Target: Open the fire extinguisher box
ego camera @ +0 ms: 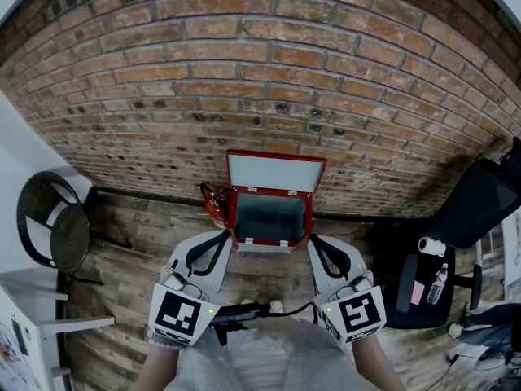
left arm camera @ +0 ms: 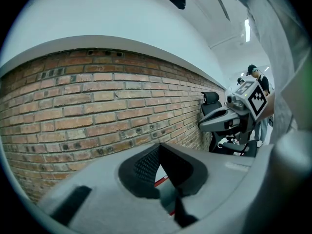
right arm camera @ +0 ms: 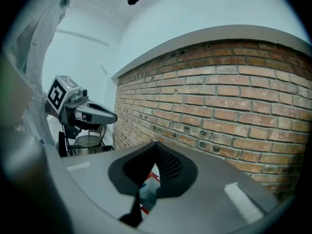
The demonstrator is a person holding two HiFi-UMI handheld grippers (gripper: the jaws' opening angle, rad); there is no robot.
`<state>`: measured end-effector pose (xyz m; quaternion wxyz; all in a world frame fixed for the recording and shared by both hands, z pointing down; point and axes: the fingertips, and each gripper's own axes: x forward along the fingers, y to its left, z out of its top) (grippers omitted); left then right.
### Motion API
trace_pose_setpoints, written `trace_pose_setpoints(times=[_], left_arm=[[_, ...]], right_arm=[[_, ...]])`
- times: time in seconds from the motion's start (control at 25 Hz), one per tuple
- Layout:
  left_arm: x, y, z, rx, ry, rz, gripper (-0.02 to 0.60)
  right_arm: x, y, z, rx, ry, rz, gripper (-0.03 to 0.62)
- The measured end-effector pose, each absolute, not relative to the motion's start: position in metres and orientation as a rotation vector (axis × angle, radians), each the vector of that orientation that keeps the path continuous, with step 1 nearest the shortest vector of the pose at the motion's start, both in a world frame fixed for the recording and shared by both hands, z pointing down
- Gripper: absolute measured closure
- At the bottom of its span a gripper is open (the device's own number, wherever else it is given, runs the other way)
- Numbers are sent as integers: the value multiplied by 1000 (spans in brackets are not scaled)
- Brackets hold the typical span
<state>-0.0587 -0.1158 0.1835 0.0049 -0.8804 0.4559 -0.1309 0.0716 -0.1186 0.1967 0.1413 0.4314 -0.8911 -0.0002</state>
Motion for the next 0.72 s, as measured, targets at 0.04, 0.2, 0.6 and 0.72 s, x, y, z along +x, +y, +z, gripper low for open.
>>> trace_pose_setpoints(times=[0.04, 0.2, 0.6, 0.72], left_arm=[[-59, -116, 184, -2757, 1429, -411, 583], [-57, -116, 184, -2755, 1429, -413, 583], [-57, -117, 186, -2757, 1439, -414, 583], [-57, -117, 185, -2753, 1441, -412, 583]], right_arm=[[71, -119, 197, 1250, -2575, 1, 589], [72, -119, 197, 1258, -2581, 2, 589], [71, -120, 198, 1254, -2581, 10, 589], [71, -120, 199, 1246, -2579, 6, 589]])
